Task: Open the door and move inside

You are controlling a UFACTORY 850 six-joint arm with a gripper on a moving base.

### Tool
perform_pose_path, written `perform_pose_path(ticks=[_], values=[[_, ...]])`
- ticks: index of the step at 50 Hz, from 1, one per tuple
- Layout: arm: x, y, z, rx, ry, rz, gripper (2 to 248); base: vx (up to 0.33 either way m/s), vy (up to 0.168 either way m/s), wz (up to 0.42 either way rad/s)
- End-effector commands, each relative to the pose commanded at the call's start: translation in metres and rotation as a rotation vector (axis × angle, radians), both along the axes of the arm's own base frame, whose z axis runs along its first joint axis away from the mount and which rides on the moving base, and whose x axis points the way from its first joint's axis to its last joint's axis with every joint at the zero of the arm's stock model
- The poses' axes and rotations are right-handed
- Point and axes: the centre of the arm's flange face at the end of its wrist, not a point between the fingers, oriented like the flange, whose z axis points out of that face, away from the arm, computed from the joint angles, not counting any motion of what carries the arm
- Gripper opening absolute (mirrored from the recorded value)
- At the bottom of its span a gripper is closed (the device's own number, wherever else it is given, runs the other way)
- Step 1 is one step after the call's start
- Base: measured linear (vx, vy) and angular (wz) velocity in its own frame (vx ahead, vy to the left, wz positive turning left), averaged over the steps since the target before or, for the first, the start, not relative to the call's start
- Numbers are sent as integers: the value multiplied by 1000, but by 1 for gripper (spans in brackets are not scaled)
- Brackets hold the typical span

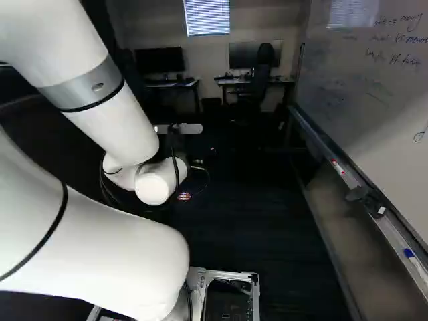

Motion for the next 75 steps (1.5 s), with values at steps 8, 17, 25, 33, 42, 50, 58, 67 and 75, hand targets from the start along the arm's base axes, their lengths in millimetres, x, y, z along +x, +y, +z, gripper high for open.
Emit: perform_pose_path(ticks=[8, 17, 25, 33, 42, 50, 58, 67, 75], values=[[0, 0, 0, 0, 0, 0, 247, 172, 0, -4], [0, 0, 0, 0, 0, 0, 247, 172, -3, -5], [0, 0, 0, 0, 0, 0, 247, 173, -1, -1], [0, 0, 0, 0, 0, 0, 247, 151, 2, -8], [0, 0, 0, 0, 0, 0, 247, 167, 0, -14], [0, 0, 0, 0, 0, 0, 247, 170, 2, -19], [0, 0, 0, 0, 0, 0, 247, 179, -1, -25], [0, 0, 0, 0, 0, 0, 247, 193, -4, -29], [0, 0, 0, 0, 0, 0, 247, 185, -1, -23]])
